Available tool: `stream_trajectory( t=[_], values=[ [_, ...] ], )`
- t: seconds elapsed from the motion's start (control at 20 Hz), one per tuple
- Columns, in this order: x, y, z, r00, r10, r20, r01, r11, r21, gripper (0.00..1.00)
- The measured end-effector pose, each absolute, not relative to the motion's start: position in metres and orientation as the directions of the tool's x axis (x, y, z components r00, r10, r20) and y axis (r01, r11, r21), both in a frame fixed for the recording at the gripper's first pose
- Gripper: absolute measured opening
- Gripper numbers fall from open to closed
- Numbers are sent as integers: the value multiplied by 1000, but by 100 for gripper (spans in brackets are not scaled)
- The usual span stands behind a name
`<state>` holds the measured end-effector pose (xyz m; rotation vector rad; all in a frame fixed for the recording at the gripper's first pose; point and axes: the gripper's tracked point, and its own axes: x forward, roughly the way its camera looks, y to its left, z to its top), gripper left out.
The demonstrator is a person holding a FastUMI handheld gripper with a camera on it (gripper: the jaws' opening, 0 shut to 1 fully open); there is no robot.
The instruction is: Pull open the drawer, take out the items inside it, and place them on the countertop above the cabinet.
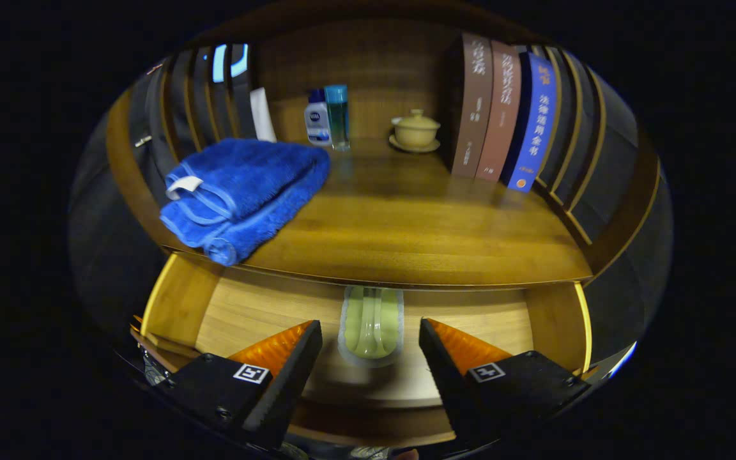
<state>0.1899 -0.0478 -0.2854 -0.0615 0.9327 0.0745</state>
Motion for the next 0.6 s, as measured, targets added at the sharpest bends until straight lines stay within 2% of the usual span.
stream_trajectory(
  t=[0.1, 0.2, 0.3, 0.55, 0.6],
  values=[
    [199, -46, -306, 561, 16, -828, -92, 995, -44, 85],
    [201, -41, -321, 528, 16, -849, -79, 996, -30, 84],
    [203, -38, -335, 481, 20, -876, -64, 998, -12, 77],
    [206, -48, -342, 462, 0, -887, -33, 999, -17, 33],
    [204, -49, -338, 462, 7, -887, -9, 1000, 4, 32]
  ],
)
